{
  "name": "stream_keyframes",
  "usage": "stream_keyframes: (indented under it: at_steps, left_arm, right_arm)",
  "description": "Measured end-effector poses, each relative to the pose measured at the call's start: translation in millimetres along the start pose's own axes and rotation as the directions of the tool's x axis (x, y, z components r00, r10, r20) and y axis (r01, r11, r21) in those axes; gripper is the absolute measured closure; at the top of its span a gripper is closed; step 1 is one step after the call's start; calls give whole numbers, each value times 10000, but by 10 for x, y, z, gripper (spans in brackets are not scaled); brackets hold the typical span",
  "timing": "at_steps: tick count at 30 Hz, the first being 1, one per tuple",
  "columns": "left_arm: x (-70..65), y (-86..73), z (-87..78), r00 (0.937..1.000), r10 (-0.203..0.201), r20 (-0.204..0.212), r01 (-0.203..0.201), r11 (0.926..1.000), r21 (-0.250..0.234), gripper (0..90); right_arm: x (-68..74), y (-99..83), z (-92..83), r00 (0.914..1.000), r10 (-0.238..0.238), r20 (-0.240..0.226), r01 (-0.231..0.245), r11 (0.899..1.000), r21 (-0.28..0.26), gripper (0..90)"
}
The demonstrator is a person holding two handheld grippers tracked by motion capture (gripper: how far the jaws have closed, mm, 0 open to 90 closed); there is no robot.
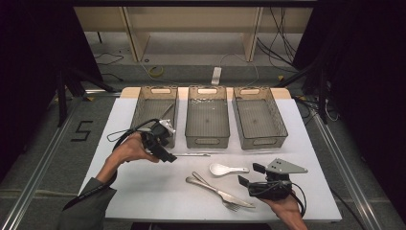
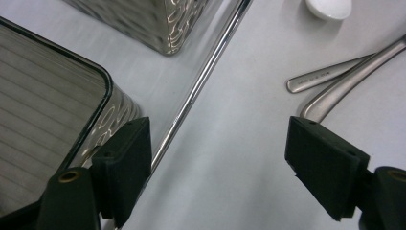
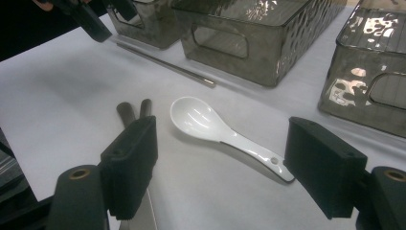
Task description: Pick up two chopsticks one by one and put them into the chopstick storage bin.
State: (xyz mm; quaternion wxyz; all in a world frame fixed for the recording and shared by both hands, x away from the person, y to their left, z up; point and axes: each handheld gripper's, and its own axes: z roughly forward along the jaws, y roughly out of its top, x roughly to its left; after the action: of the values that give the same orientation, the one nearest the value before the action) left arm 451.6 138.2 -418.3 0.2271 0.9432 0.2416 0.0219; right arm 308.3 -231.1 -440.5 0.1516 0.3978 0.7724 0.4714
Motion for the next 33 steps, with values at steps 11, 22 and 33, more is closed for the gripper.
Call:
stream_keyframes:
  at_steps: [11, 22, 33]
  left_arm:
    - [-5, -33, 186, 9996, 224, -141, -215, 9977, 649, 243]
    - [6, -47, 279, 9992, 328, -229, -304, 9945, 998, 310]
    - [13, -57, 329, 9979, 462, -450, -414, 9939, 1026, 404]
  right_arm:
    - [4, 1, 3, 10000, -5, -20, 5, 10000, 38, 278]
    - [11, 1, 5, 10000, -55, -38, 56, 10000, 59, 278]
    - [10, 1, 8, 10000, -76, -39, 77, 9999, 82, 278]
